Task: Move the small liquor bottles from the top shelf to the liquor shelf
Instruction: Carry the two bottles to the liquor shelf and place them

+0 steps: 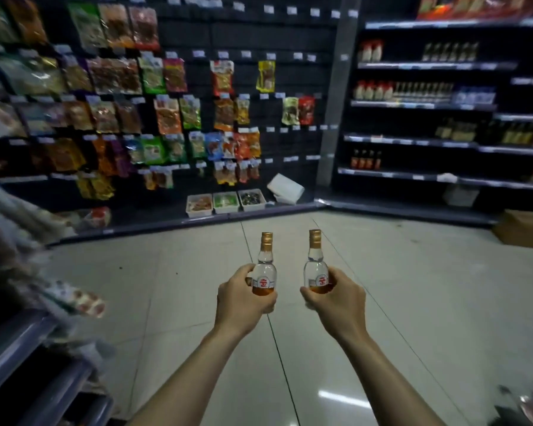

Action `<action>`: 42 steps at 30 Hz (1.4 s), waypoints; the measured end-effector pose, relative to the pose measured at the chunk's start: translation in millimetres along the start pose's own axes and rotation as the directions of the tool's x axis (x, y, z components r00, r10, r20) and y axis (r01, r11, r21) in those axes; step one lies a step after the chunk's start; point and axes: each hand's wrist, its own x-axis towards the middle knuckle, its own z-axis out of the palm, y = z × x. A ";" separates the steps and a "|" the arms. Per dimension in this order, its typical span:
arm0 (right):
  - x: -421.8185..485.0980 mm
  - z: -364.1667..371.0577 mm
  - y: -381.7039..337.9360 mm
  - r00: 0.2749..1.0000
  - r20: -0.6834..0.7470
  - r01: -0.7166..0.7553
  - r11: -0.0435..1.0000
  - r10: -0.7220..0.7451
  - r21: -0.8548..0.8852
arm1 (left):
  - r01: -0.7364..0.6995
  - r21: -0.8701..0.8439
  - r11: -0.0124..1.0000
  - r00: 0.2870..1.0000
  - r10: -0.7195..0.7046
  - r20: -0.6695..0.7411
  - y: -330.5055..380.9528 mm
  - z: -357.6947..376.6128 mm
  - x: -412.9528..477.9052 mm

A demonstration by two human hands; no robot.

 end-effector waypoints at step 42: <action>804.4 -88.9 466.0 0.811 -0.360 -0.515 0.855 0.462 -0.061 | 0.022 -0.140 0.990 0.880 0.047 0.473 144.1 725.6 716.7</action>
